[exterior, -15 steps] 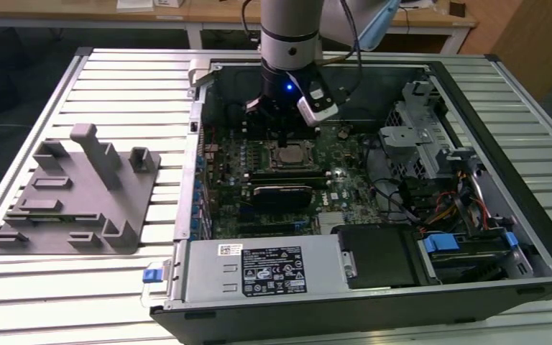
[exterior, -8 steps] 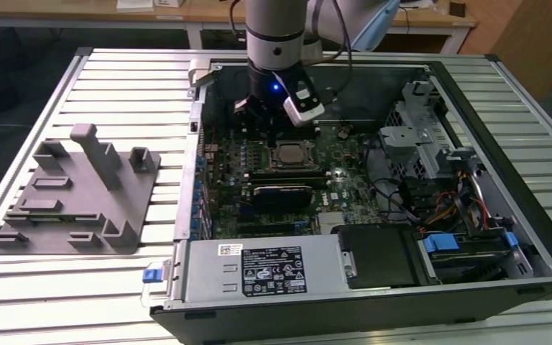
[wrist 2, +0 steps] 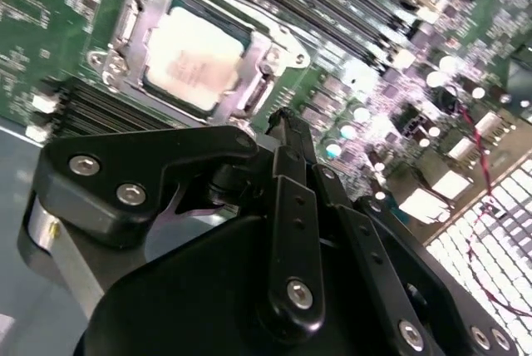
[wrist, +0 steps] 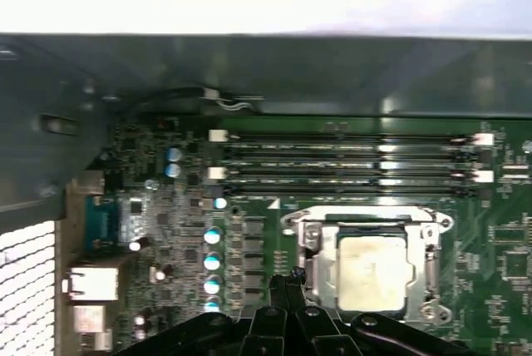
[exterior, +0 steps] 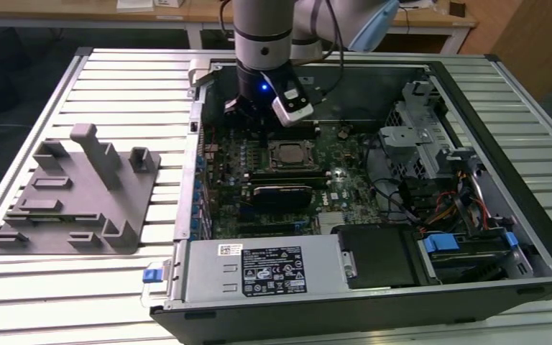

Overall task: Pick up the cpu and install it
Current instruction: 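Install the first cpu locking lever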

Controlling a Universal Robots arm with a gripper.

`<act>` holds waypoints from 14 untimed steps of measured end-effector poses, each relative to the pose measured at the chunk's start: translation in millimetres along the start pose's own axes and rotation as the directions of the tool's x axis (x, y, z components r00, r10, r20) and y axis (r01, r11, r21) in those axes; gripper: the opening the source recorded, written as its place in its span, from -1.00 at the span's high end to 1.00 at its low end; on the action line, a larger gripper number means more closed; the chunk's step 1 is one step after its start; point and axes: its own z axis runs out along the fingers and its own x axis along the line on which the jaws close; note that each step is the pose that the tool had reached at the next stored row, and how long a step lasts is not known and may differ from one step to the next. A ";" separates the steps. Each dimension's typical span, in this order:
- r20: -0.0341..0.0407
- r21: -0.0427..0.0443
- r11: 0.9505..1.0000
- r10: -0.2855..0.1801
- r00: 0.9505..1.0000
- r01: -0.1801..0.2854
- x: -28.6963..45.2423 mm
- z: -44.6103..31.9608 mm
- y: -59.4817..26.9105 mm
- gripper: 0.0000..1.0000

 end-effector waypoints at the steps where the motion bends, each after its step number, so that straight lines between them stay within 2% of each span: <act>1: 0.000 0.000 1.000 0.000 1.000 0.000 1.9 0.0 0.0 0.79; 7: 0.000 -0.002 1.000 0.000 1.000 0.000 3.0 -3.2 0.0 0.79; 14: 0.000 -0.003 1.000 0.000 1.000 0.000 2.9 -13.4 0.2 0.79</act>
